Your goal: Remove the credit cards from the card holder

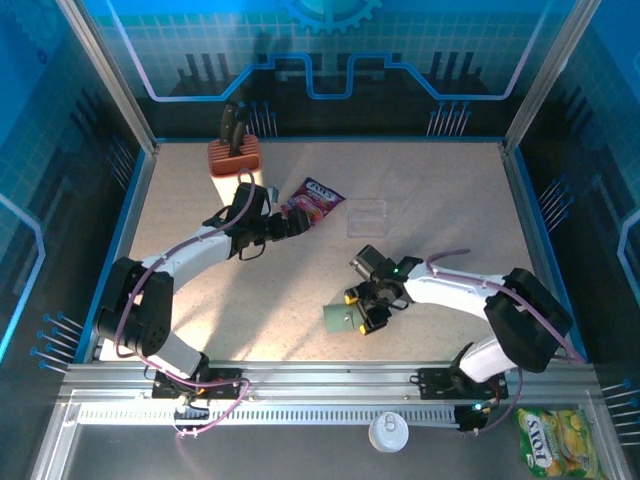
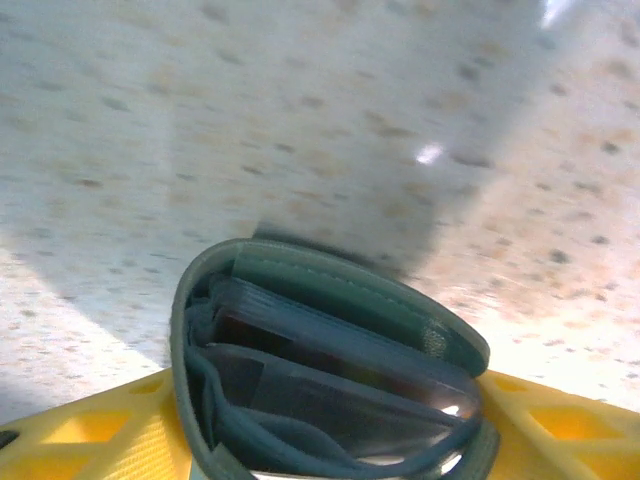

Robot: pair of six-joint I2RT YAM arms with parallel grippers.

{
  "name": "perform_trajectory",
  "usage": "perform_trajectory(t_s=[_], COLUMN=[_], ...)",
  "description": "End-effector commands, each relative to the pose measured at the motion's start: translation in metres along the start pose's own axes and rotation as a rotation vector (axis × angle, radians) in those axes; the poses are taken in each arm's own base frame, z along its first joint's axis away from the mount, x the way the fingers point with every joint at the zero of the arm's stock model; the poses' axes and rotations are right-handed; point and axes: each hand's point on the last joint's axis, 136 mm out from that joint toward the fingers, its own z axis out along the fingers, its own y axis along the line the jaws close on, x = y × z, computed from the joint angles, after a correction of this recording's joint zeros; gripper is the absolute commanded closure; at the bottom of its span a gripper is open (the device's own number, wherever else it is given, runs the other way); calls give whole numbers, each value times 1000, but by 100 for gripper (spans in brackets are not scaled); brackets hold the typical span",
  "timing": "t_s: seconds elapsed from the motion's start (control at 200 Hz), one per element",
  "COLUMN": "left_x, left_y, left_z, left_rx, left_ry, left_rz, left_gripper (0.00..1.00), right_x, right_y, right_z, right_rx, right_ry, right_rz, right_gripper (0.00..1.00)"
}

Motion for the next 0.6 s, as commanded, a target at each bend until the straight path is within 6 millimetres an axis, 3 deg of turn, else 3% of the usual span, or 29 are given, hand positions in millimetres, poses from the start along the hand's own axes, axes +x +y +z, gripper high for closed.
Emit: perform_trajectory(t_s=[0.0,0.035,0.285,0.385,0.59], left_x=[-10,-10,-7,-6,-3], left_y=[-9,-9,-5,-6,-2], left_z=[-8,-8,-11,-12,-18], left_rx=[27,25,5,3,-19], left_ry=[-12,-10,-3,4,2], left_rz=[12,11,11,5,2], left_gripper=[1,1,1,1,1], right_x=[-18,-24,-48,-47,-55], right_y=[4,1,39,61,71], right_z=[-8,-9,-31,-29,-27], right_rx=[59,91,155,123,244], right_ry=[-71,-91,-201,-163,-84], right_rz=[-117,-160,-589,-869,-1199], right_gripper=[35,35,36,34,34])
